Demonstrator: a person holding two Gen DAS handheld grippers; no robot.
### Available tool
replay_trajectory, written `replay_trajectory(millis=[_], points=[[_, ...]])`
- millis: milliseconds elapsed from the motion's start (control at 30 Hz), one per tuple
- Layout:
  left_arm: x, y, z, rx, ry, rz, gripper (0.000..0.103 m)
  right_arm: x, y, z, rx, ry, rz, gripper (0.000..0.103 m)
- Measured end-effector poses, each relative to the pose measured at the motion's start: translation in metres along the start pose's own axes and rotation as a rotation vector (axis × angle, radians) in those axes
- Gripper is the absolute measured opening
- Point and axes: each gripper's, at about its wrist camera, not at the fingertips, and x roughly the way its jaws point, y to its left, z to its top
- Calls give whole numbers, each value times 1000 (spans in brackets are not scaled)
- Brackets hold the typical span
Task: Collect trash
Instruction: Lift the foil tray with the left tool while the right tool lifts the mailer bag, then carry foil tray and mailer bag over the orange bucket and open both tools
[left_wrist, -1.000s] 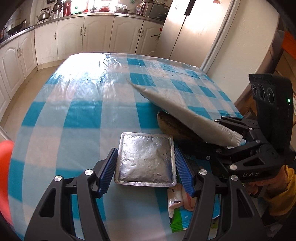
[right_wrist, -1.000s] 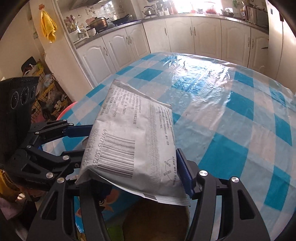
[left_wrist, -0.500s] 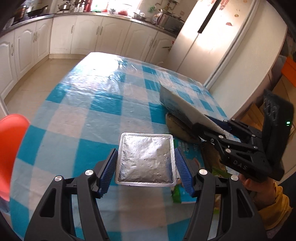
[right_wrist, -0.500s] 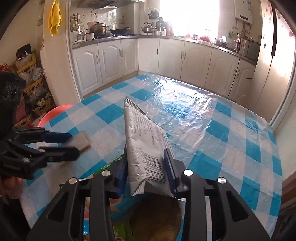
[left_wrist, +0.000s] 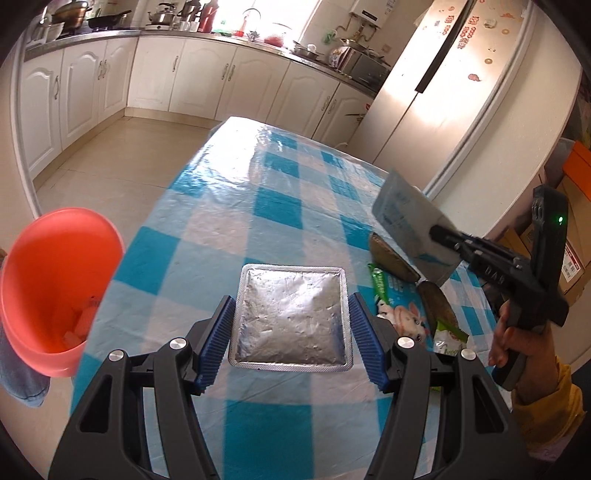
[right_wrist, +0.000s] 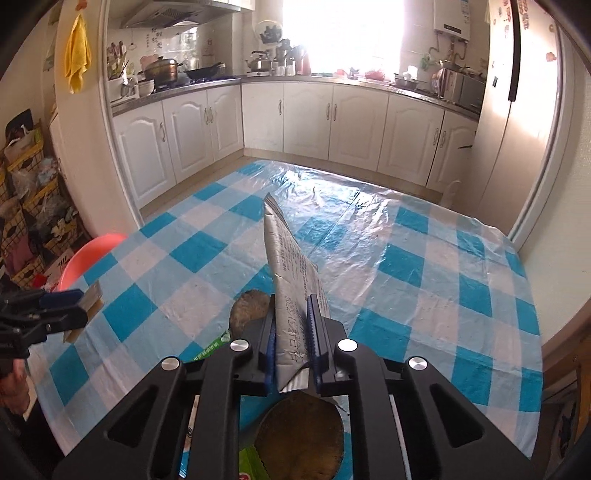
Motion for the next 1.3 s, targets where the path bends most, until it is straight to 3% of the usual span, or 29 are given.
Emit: replay_trajectory(millis=[300,467,667,1000,1300], points=[[-19,28,-3,-44,-38,28,63,-16,16,24,27,-53,42,15],[-33,48,-2,-76,-75,56,63,-21,42,44,9,-79,106,15],[-52,80,-1,-122,-123,104,63,-16,91,71,-21,-87,249,15],[-90,150,3,-212,-213,251,63,29,193,112,-43,-4,542,15],[-100,196,8,-253,-252,328,63,78,267,126,-76,89,636,15]])
